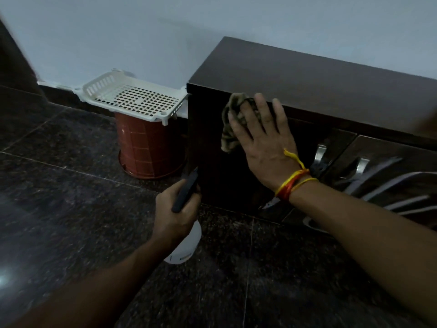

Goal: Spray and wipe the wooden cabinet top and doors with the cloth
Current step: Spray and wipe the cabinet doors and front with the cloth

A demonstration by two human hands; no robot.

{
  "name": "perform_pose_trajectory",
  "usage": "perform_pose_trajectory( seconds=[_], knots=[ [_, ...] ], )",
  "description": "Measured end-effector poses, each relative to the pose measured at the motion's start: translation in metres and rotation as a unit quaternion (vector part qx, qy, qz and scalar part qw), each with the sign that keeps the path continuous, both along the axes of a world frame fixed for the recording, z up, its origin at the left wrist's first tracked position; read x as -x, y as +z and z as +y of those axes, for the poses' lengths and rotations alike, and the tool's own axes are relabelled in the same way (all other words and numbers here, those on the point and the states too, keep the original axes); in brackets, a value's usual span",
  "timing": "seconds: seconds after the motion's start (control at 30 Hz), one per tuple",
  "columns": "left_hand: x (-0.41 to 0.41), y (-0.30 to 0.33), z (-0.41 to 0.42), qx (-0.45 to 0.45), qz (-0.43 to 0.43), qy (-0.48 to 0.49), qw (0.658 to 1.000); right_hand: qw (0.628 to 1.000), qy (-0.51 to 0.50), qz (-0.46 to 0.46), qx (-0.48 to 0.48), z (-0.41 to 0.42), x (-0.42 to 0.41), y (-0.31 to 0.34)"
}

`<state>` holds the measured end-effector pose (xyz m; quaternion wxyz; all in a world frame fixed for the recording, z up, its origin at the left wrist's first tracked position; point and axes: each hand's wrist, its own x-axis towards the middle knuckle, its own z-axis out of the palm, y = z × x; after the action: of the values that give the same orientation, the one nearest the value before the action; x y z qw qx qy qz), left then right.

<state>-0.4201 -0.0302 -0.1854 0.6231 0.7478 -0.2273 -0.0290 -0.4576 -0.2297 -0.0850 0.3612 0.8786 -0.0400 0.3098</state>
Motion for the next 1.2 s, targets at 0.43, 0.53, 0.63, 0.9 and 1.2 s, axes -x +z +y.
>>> perform_pose_trajectory(
  seconds=[0.43,0.53,0.63,0.9,1.2],
  knots=[
    [0.016,0.001,-0.029,-0.028,-0.019,-0.039,0.999,1.000,0.020,0.022,-0.002,-0.010,0.004,0.004],
    [0.017,0.006,-0.037,-0.006,-0.017,-0.053,0.998,1.000,0.010,0.006,0.002,-0.029,0.027,0.002],
    [0.024,0.005,-0.043,-0.002,-0.016,-0.065,0.998,1.000,0.004,0.005,-0.009,-0.025,0.030,0.005],
    [0.048,0.004,-0.065,-0.015,-0.020,-0.093,0.995,0.999,-0.002,0.051,-0.016,-0.034,0.037,0.008],
    [0.064,0.007,-0.071,-0.012,-0.010,-0.124,0.992,0.998,-0.022,-0.016,-0.058,-0.061,0.071,-0.006]
  ],
)
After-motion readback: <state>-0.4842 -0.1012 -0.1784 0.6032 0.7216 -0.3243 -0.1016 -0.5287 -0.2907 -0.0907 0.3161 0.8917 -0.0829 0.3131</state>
